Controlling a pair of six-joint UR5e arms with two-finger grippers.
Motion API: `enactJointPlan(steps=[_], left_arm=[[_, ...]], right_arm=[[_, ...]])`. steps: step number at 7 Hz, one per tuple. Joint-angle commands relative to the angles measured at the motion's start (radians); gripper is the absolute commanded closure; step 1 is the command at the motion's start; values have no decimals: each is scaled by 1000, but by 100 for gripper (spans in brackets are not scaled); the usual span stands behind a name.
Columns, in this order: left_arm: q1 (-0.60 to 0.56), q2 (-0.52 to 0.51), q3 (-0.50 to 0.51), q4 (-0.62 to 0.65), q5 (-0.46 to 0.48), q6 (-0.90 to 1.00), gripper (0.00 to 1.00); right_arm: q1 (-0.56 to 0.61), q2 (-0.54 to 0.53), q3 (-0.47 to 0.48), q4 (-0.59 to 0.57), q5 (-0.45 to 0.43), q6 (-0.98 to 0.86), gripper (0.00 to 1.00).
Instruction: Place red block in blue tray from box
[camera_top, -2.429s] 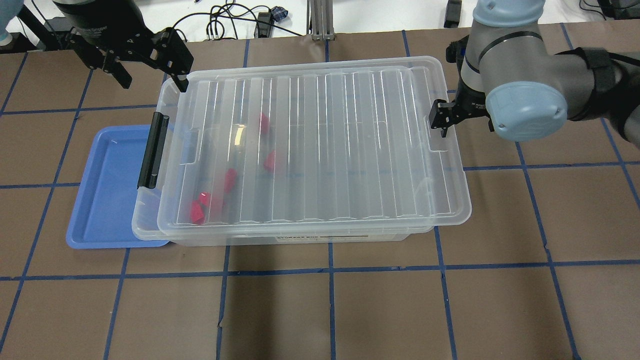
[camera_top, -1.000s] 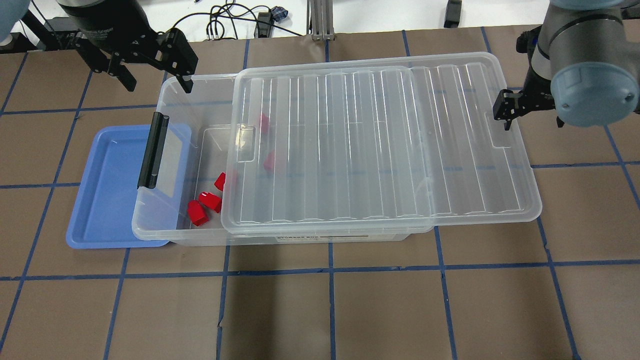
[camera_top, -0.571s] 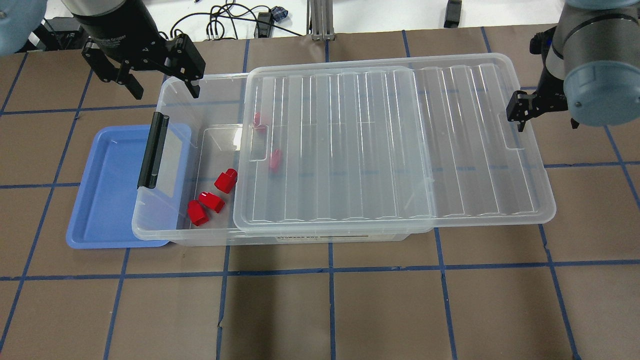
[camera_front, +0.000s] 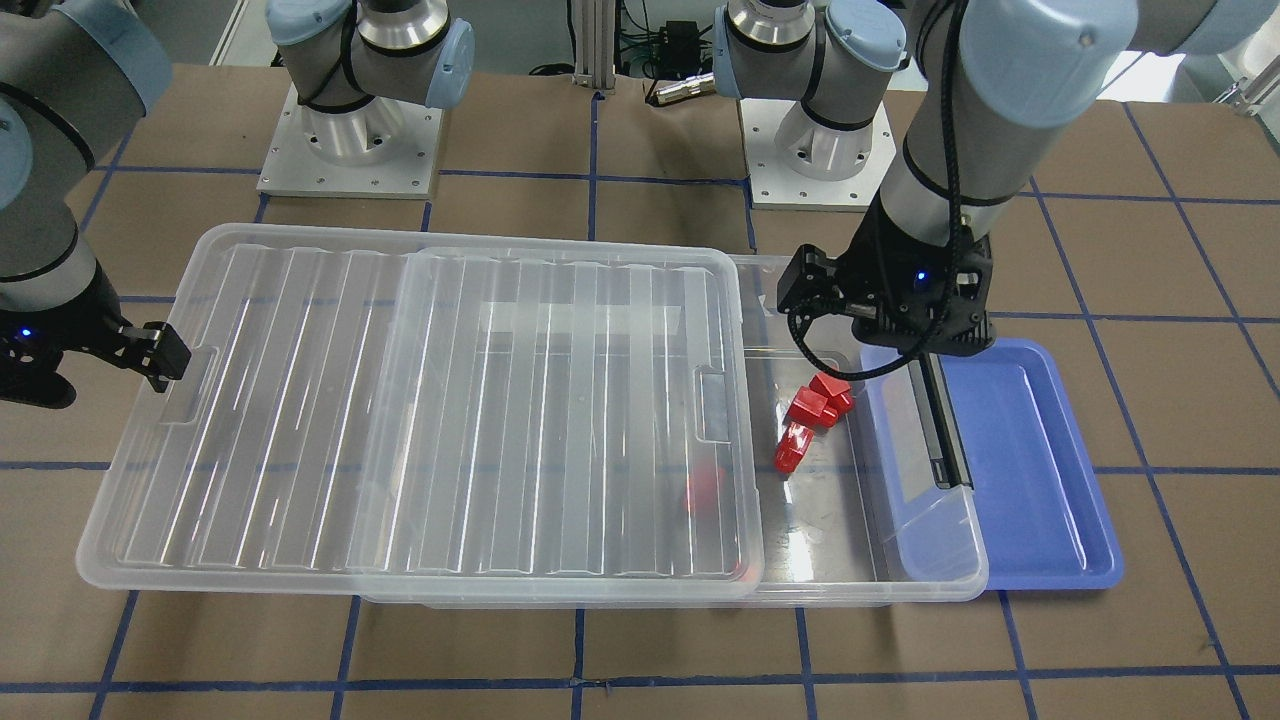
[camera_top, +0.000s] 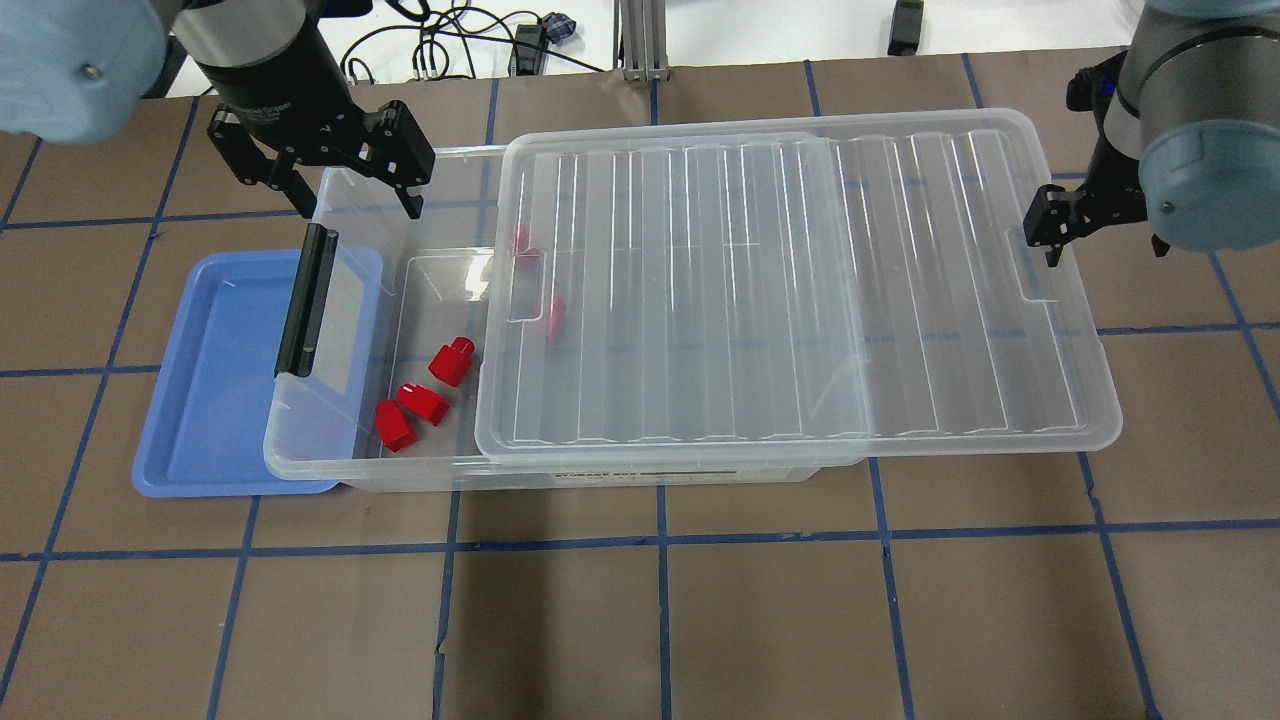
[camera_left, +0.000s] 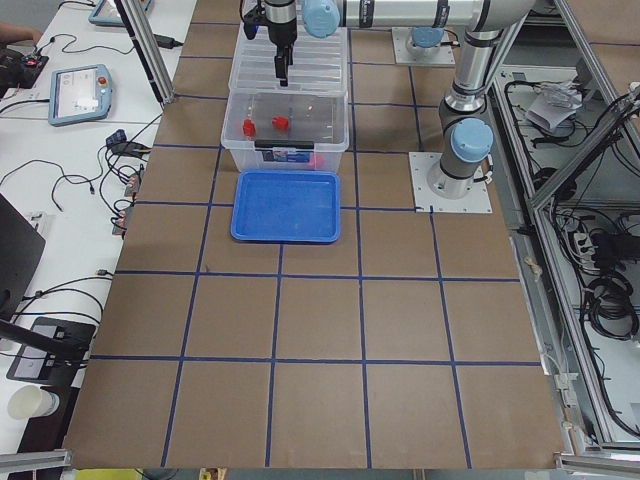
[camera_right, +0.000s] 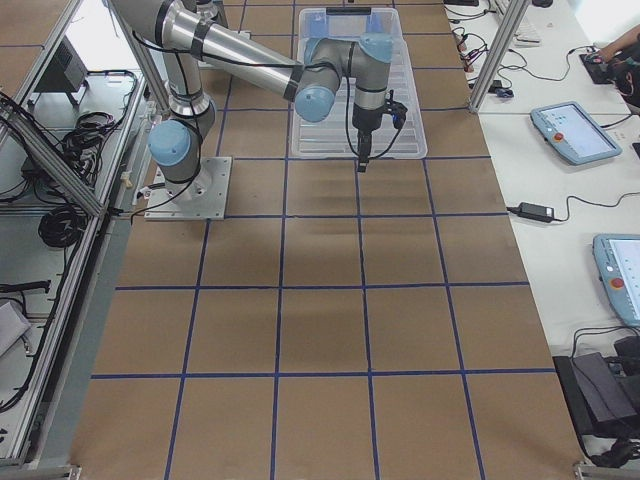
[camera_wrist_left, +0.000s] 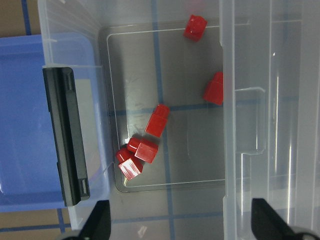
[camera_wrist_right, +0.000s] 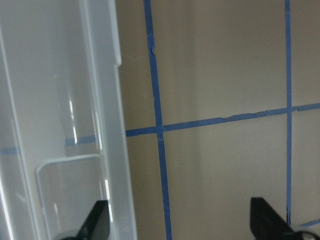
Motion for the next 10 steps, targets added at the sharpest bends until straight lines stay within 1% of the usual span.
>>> enactJointPlan(steps=[1,2,3,4,5,7,8,9,10], left_arm=[[5,-25,-133,154,-1,101,0],[8,-37,-184,196,-1,126,0],[8,-45,-227,257,-2,126,0],[22,-58,-258,277,-31,126,0],[29,-69,-284,290,-33,107,0],[45,-74,-333,331,-33,70,0],[45,-80,-385,403,-33,30,0],[59,-85,-391,440,-33,42,0],[65,-109,-402,452,-34,38,0]], right_arm=[[28,-41,-53,-1,87,-3,0],[85,-79,-76,-1,150,5,0],[133,-116,-84,37,239,22,0],[155,-142,-110,118,259,55,0],[172,-143,-119,186,259,68,0],[175,-144,-124,194,258,80,0],[178,-146,-124,194,261,98,0],[178,-146,-124,202,288,105,0],[178,-136,-148,228,289,106,0]])
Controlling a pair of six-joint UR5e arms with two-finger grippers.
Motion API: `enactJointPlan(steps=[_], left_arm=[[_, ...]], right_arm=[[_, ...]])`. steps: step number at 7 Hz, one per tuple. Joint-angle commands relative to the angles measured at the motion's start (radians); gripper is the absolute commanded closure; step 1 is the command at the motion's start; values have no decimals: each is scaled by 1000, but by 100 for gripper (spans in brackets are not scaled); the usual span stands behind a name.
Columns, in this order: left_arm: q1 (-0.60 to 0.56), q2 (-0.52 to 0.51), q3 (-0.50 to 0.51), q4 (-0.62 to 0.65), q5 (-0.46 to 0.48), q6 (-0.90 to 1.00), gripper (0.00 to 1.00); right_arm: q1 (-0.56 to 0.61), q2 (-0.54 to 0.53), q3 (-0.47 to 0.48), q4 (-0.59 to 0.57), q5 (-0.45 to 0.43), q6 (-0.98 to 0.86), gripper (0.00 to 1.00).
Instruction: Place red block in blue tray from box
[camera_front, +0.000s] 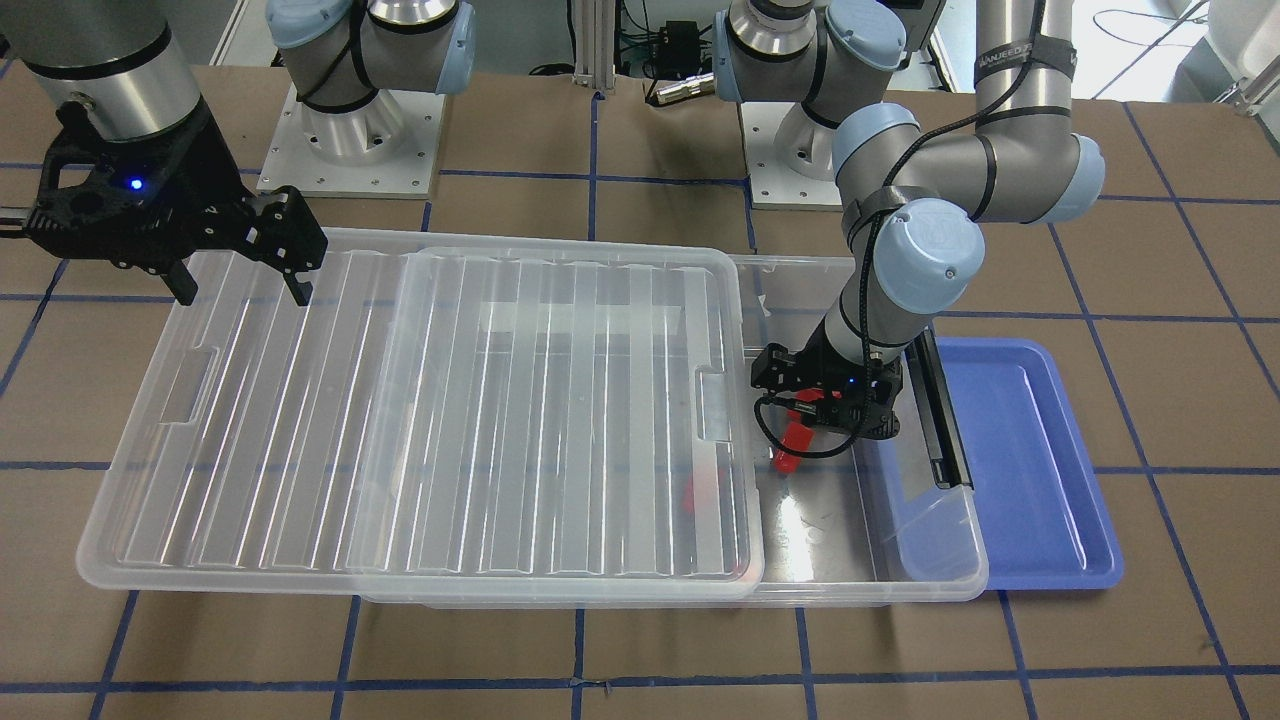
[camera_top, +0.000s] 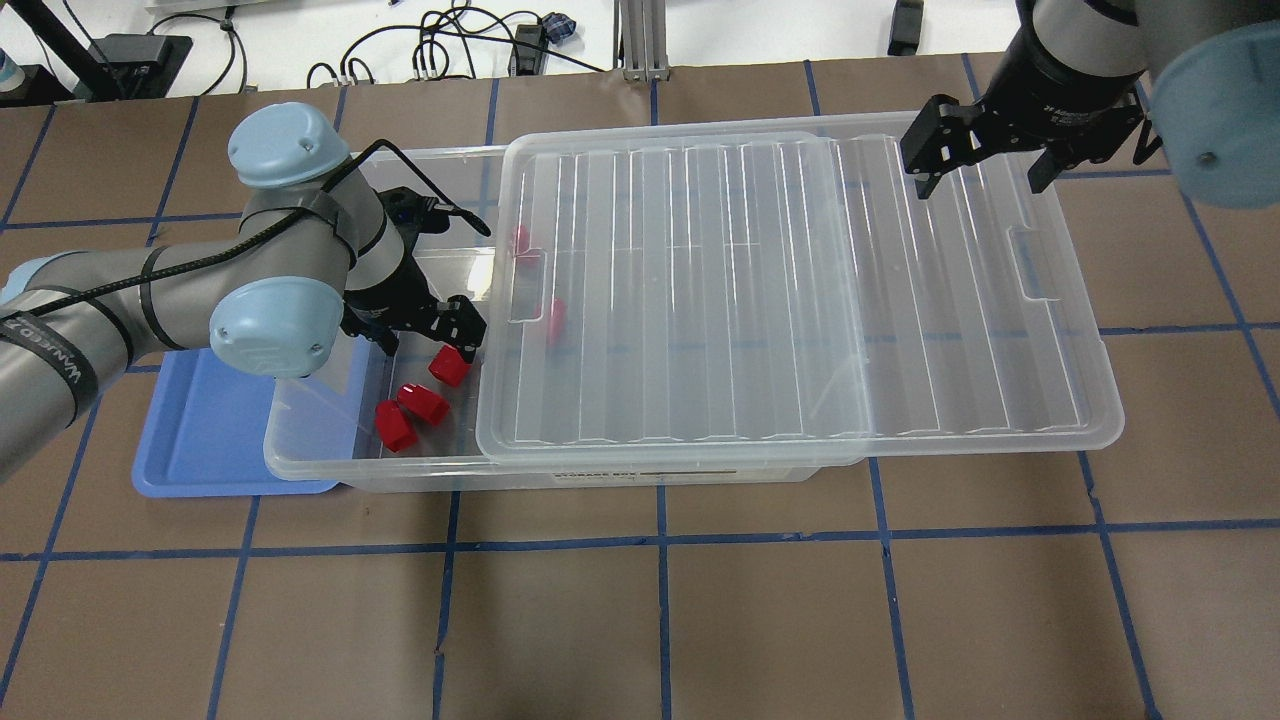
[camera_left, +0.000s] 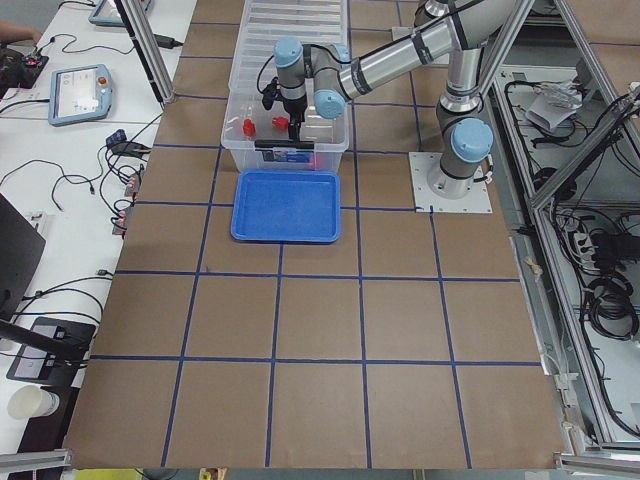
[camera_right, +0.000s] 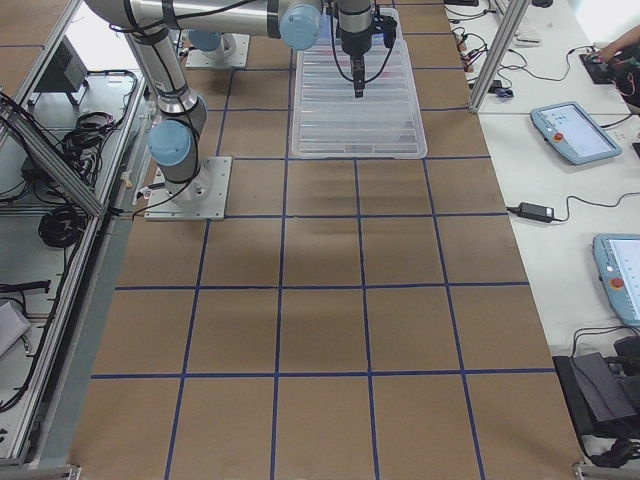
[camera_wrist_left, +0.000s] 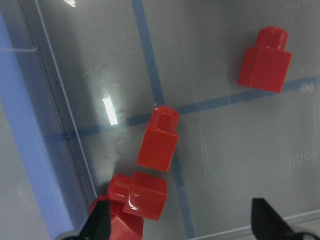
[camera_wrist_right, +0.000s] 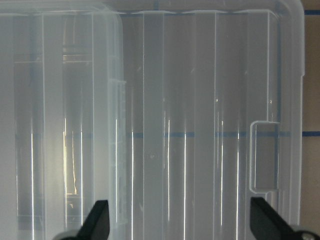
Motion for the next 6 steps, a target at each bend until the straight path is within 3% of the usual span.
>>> enactJointPlan(steps=[1,6], left_arm=[[9,-35,-20,43,0,-4,0],[2,-127,-28,165,10,1,8]], right_arm=[[1,10,-47,78,9,6,0],[1,11,-42,82,0,4,0]])
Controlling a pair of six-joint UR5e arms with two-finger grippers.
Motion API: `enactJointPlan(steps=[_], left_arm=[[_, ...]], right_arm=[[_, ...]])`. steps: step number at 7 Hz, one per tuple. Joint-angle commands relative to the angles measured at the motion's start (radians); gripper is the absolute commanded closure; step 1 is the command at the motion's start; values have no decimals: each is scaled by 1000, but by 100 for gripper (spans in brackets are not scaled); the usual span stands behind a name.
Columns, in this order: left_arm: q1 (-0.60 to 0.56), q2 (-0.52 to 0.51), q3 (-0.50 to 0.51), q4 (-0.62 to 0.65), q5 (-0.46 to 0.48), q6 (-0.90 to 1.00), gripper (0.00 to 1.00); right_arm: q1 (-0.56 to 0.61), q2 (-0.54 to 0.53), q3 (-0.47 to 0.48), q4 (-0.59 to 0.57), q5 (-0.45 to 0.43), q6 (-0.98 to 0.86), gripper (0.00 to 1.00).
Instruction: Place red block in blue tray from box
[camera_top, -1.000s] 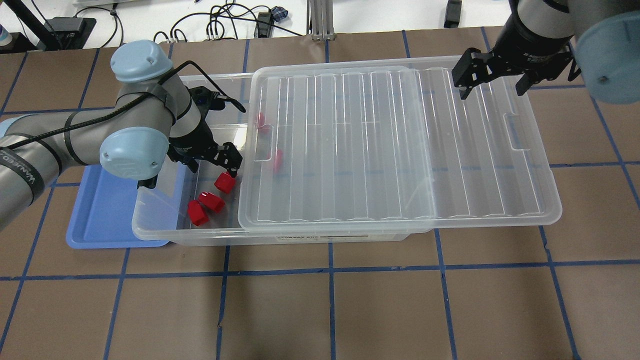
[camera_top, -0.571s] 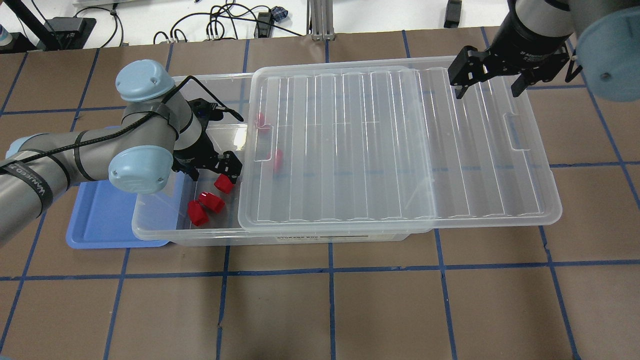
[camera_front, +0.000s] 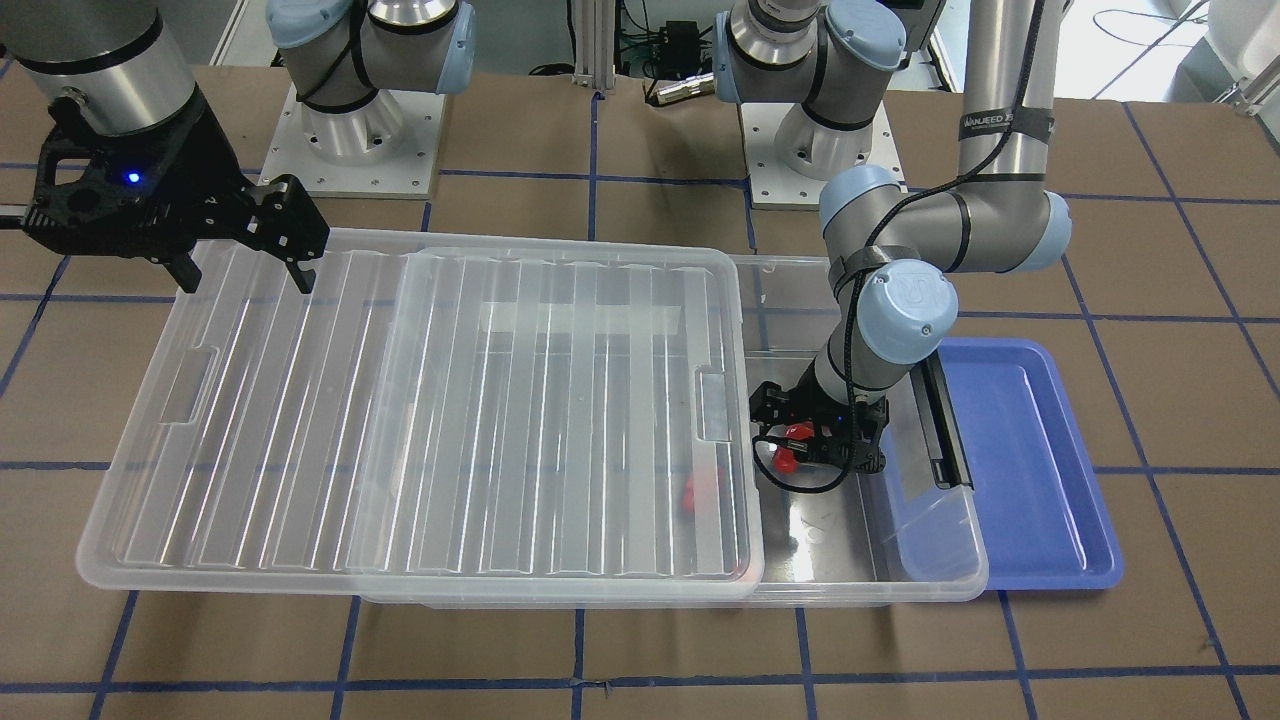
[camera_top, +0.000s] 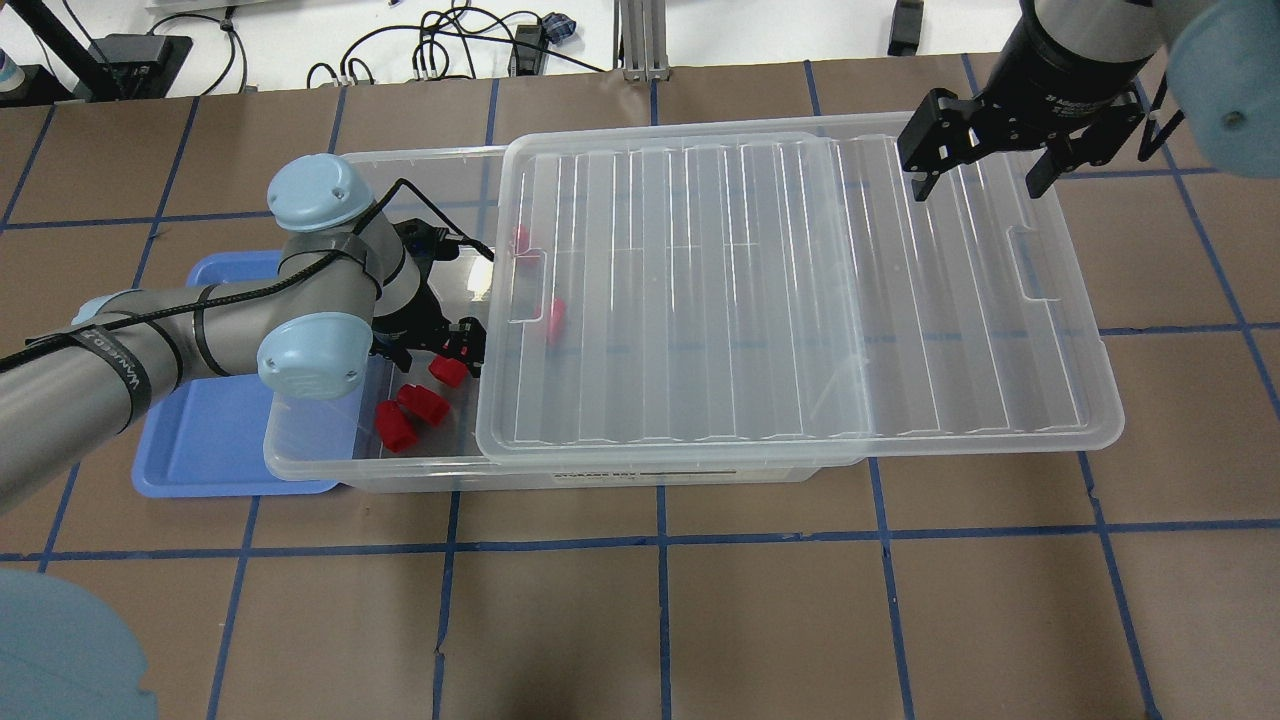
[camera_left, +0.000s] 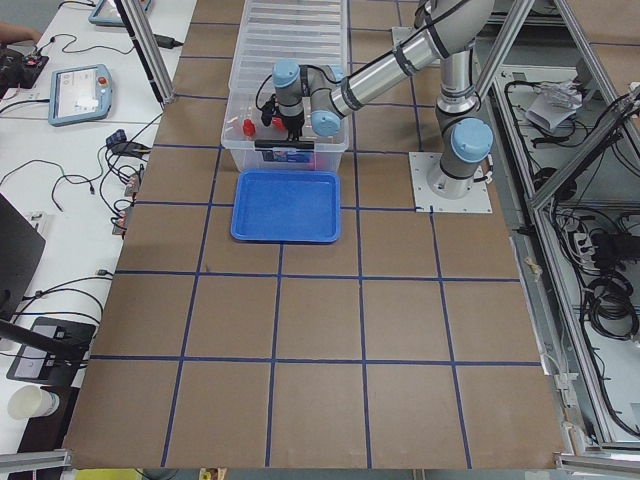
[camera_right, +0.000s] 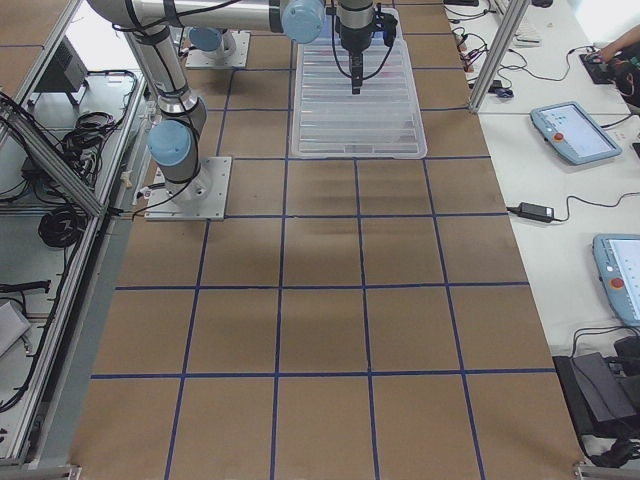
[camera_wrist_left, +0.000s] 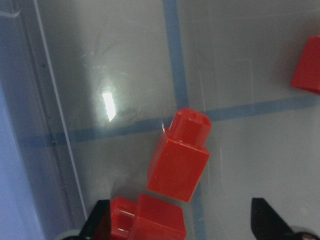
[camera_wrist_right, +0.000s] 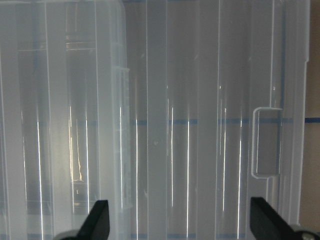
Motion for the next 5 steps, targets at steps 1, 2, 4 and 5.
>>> enactJointPlan(steps=[1,2,4,5], left_arm=[[-2,-19,1,22,1,2,34],[-2,-17,1,24,1,-1,71],[1,-5,4,19,-3,1,95],[1,-8,5,16,-7,-2,96]], right_arm=[[-2,1,1,-4,-6,0,0],[0,1,2,-3,-7,0,0],[0,1,2,-3,-7,0,0],[0,1,2,-3,-7,0,0]])
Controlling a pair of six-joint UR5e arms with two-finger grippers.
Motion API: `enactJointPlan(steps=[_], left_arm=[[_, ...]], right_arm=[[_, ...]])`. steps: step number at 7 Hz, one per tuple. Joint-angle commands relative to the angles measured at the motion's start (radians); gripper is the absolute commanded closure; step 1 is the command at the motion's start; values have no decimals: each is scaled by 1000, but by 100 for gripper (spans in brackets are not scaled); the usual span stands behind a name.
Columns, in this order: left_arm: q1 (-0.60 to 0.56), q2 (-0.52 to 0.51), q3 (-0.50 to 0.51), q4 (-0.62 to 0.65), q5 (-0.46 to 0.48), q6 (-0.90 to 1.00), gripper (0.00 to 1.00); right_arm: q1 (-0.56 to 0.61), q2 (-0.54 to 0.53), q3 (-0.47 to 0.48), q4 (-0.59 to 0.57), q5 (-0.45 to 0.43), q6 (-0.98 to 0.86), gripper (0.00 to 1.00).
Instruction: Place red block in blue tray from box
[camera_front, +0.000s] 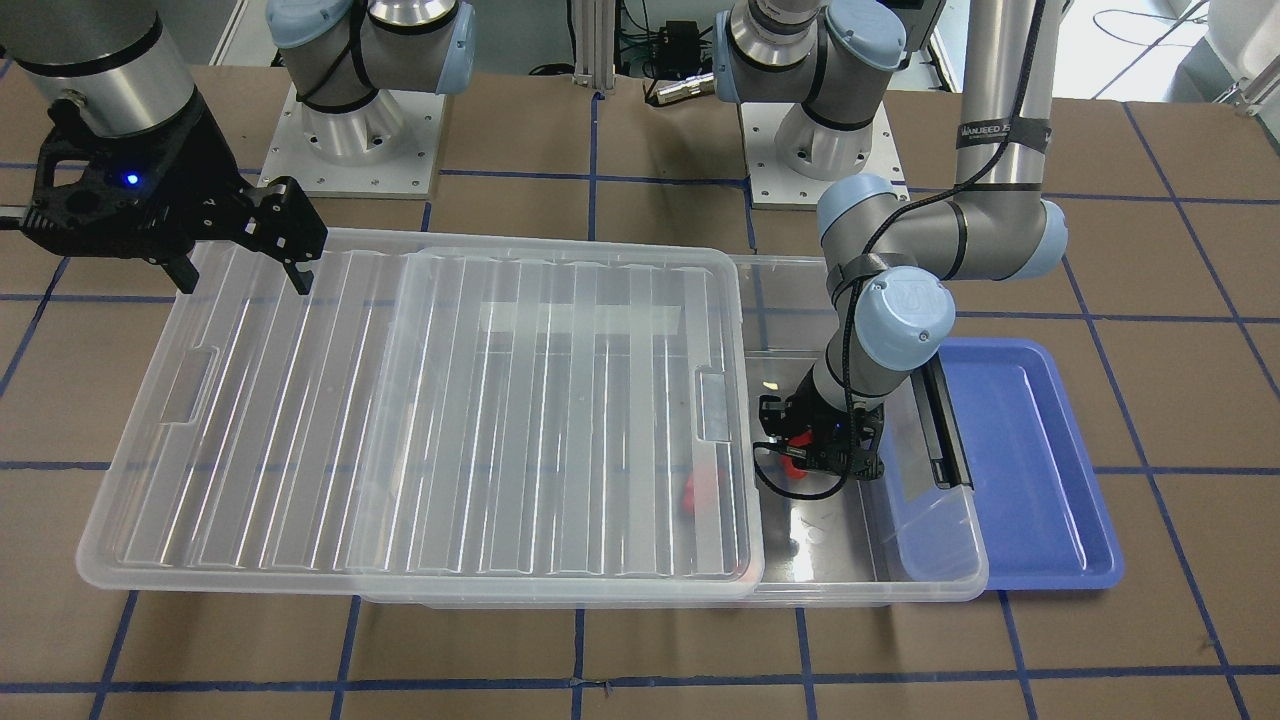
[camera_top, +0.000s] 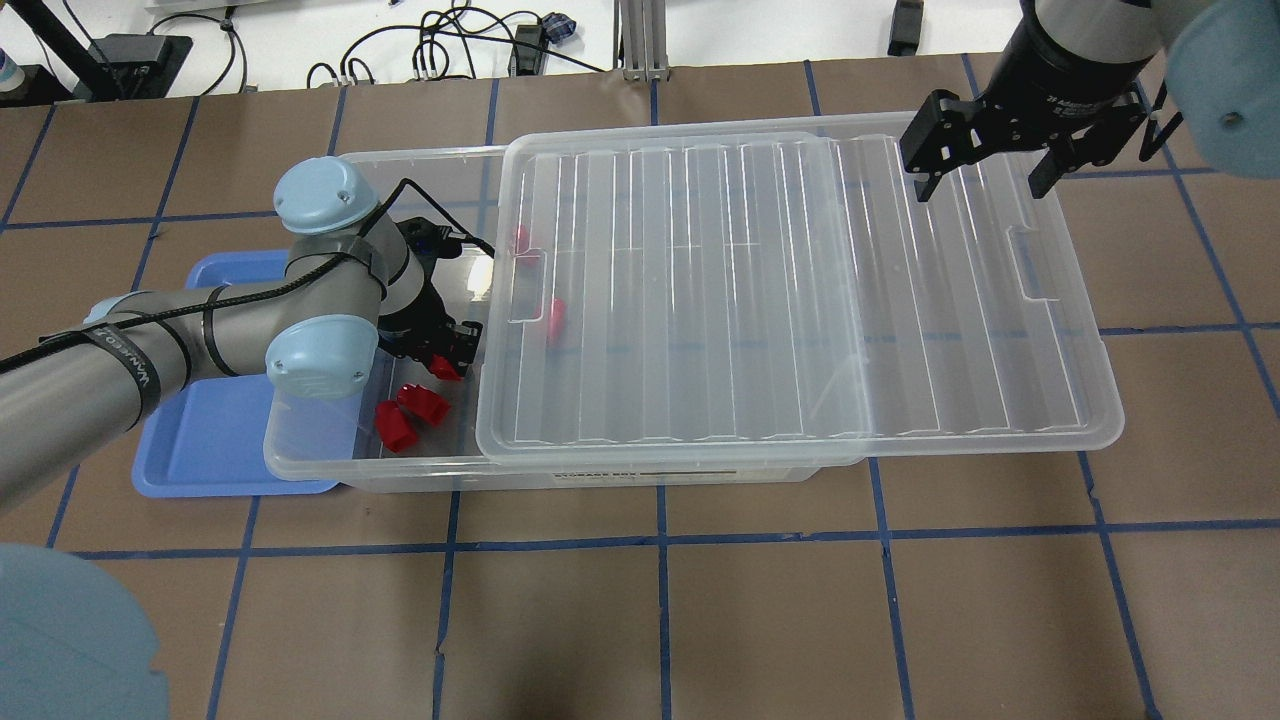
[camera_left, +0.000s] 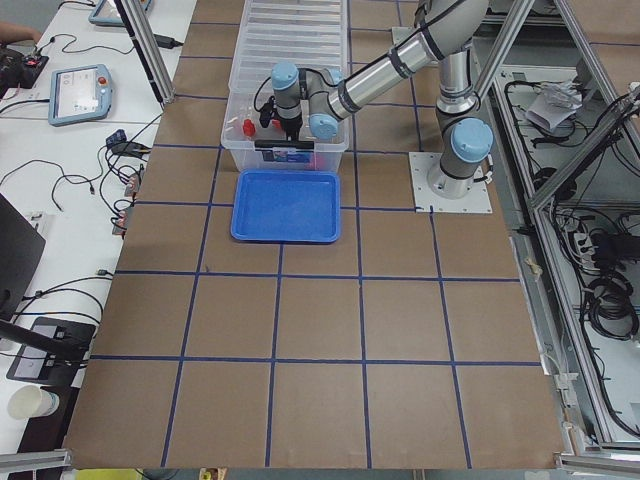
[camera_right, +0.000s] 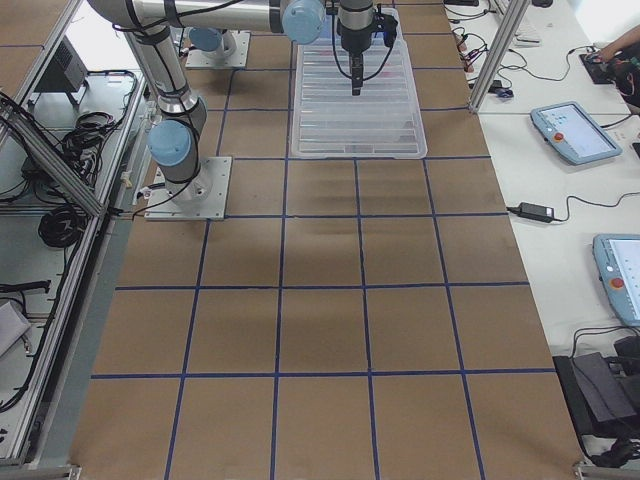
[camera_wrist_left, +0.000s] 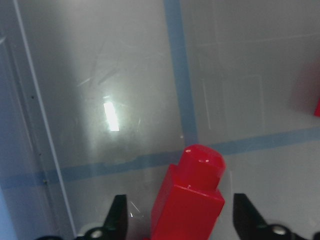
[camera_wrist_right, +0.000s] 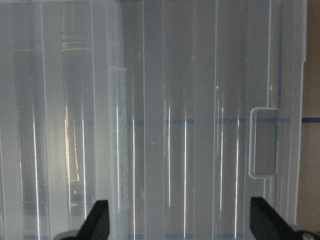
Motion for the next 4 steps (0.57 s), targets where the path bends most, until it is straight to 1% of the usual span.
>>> enactJointPlan(steps=[1,2,4], left_arm=[[-1,29,30,-25,-3,-11,96],[2,46,113,-153,-7,-13,95],[-2,77,371,-517,-13,-18,95]], right_arm=[[-1,0,0,3,0,0,0],[1,0,0,2,1,0,0],[-1,2,0,6,0,-6,0]])
